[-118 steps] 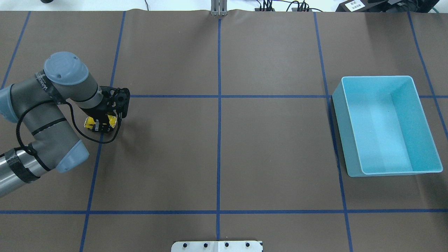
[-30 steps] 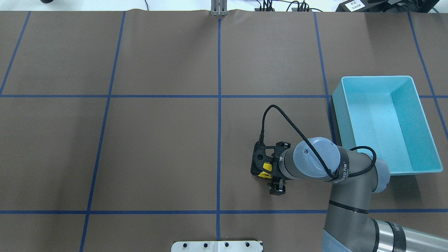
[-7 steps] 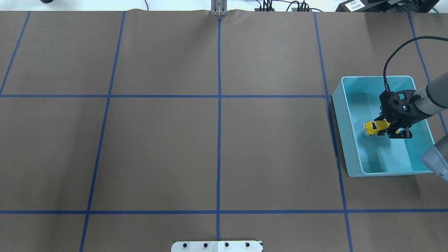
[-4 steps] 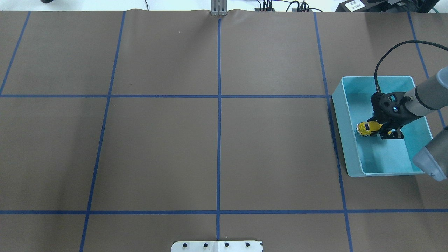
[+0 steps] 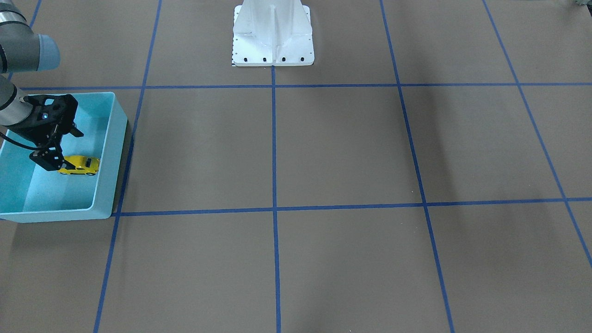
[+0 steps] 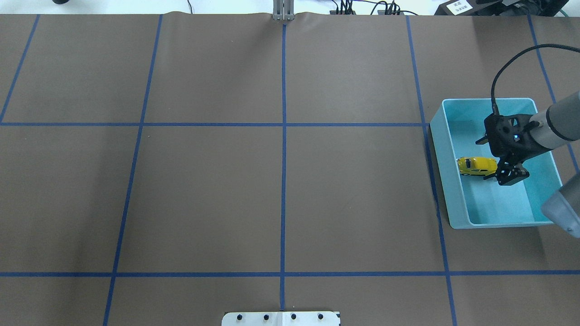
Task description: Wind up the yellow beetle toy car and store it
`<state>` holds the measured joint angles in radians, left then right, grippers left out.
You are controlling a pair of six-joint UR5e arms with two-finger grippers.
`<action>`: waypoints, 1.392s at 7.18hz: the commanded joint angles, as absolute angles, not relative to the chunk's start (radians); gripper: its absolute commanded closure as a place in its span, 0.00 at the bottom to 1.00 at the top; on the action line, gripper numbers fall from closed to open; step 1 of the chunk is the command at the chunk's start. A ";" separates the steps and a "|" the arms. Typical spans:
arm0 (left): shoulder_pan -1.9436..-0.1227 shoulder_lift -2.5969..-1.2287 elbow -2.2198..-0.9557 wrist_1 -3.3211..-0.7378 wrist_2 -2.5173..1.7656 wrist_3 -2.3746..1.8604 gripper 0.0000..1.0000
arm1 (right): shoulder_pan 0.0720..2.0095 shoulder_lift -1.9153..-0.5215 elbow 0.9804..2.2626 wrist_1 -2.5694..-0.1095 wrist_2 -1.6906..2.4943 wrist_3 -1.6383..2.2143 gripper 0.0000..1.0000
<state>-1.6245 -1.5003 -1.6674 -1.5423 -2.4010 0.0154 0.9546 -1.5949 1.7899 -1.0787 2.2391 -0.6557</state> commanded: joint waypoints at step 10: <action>-1.625 -1.500 -1.675 -1.542 -2.407 0.015 0.00 | 1.663 -1.709 1.904 -1.649 2.424 0.152 0.00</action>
<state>-1.6249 -1.5002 -1.6733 -1.5417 -2.4063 0.0143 1.6236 -1.7152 1.9023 -1.5482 2.4276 0.1523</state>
